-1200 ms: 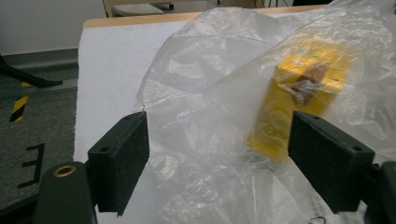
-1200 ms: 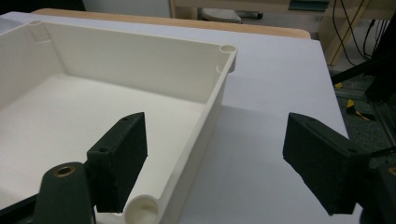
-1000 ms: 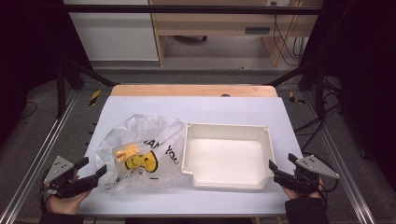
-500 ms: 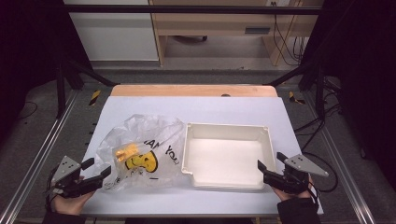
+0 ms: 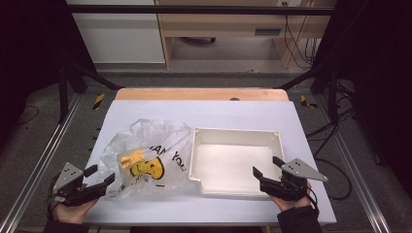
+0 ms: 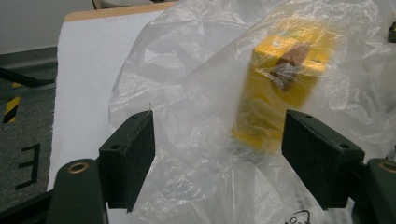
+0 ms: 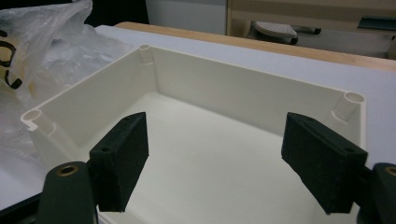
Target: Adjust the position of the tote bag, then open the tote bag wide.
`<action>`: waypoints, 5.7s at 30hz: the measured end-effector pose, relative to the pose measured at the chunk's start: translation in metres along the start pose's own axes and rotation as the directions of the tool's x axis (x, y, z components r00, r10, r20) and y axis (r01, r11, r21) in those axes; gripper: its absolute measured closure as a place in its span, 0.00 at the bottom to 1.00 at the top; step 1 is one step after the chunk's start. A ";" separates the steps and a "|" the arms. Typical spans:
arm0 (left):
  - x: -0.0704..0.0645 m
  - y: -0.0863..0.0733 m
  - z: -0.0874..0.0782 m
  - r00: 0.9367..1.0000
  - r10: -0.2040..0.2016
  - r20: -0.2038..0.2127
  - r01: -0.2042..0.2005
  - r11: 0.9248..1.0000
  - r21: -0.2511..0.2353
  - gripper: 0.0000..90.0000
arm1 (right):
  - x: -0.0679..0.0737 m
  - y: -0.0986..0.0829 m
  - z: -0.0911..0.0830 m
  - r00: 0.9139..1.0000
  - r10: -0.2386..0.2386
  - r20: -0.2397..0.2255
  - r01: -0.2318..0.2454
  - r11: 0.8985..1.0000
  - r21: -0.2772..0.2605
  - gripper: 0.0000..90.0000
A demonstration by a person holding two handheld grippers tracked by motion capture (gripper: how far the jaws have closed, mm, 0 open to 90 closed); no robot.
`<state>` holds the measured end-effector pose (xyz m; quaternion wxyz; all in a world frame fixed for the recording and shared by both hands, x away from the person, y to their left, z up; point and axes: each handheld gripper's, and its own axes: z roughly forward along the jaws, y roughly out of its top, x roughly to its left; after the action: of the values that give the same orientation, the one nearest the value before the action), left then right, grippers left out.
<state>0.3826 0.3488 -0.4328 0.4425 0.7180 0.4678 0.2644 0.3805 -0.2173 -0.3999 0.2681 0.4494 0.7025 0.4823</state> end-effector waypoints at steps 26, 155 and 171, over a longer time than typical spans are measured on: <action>0.008 -0.005 -0.004 0.999 -0.003 -0.046 0.004 1.000 0.015 0.28 | 0.052 0.029 0.036 0.994 -0.017 -0.105 0.016 1.000 -0.015 0.26; -0.027 0.042 -0.028 0.995 -0.005 0.096 0.010 0.998 -0.057 0.37 | 0.230 0.050 0.133 0.813 -0.166 -0.558 0.190 0.982 -0.015 0.99; -0.031 0.031 -0.009 0.987 0.008 0.159 -0.020 0.997 0.075 0.99 | 0.235 0.048 0.135 0.807 -0.166 -0.568 0.192 0.981 -0.014 0.98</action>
<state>0.3761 0.3185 -0.3998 0.4488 0.7562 0.4358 0.1917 0.4012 0.0571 -0.3954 0.0819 0.2239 0.7998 0.5508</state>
